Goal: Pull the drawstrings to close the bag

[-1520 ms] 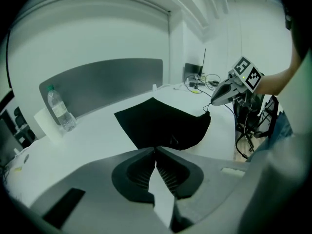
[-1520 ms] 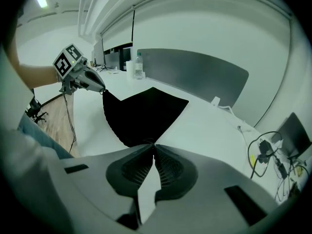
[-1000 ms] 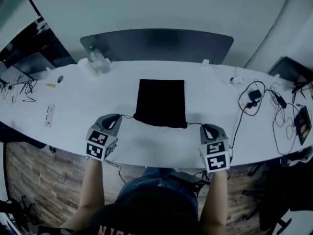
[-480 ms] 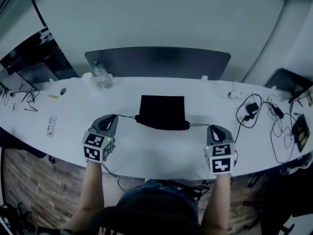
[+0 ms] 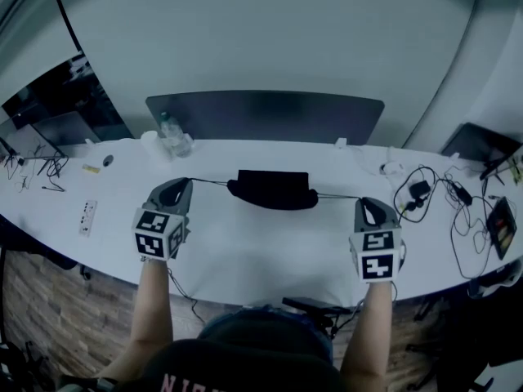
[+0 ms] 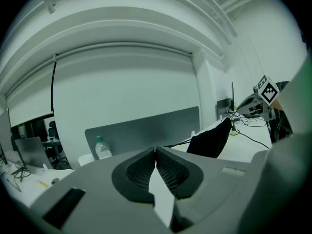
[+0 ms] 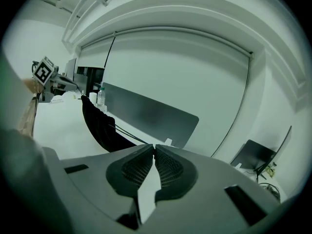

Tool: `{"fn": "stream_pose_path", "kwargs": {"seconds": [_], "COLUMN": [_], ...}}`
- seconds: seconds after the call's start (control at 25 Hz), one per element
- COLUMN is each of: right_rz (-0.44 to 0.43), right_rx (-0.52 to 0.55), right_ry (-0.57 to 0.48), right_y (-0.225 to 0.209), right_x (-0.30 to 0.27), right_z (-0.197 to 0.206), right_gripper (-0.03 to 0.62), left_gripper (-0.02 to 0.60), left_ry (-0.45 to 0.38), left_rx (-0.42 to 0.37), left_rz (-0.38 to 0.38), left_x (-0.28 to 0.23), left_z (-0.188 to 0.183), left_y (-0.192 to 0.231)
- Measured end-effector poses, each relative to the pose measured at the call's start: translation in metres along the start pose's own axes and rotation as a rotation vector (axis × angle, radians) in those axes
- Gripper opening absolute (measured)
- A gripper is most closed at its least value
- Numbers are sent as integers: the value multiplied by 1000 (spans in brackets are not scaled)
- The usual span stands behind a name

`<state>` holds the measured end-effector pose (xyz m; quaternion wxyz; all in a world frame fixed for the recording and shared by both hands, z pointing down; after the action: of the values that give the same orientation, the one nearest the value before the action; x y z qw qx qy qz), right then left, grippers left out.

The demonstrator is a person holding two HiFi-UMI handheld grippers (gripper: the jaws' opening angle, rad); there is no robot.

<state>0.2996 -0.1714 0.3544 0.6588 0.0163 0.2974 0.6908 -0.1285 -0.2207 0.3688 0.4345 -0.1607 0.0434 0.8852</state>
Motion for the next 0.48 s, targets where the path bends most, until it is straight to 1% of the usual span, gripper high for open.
{"fn": "stream_pose_path", "kwargs": {"seconds": [0.12,0.32,0.48], "right_rz": [17,46,79], "right_rx": [4,-2,-1], "right_ry": [-15,-26,-34], "right_y": [-6,-14,-19], "right_x": [-2,-10,-14], "right_z": [-6,-11,-12], "right_gripper": [8,8,8], "left_gripper": [11,11,11], "left_ry": [-12,-20,-21], "left_rx": [-7,-44,-38], "left_rz": [-11,-30,-43], "left_x": [-1,-7,-10], "left_z": [-5,-14,-19], "left_y": [4,12,16]}}
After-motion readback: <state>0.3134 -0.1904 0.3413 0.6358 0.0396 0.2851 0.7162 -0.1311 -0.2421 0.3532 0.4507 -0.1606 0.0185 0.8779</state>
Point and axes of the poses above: the fingertips, and each gripper's own axes: x backward along the fingers, y to its left, z out of its underside, the point moved 9 cm from there along x, backward along the fingers, and after that the axes turned 13 degrees about z, right-handed, at the moved point
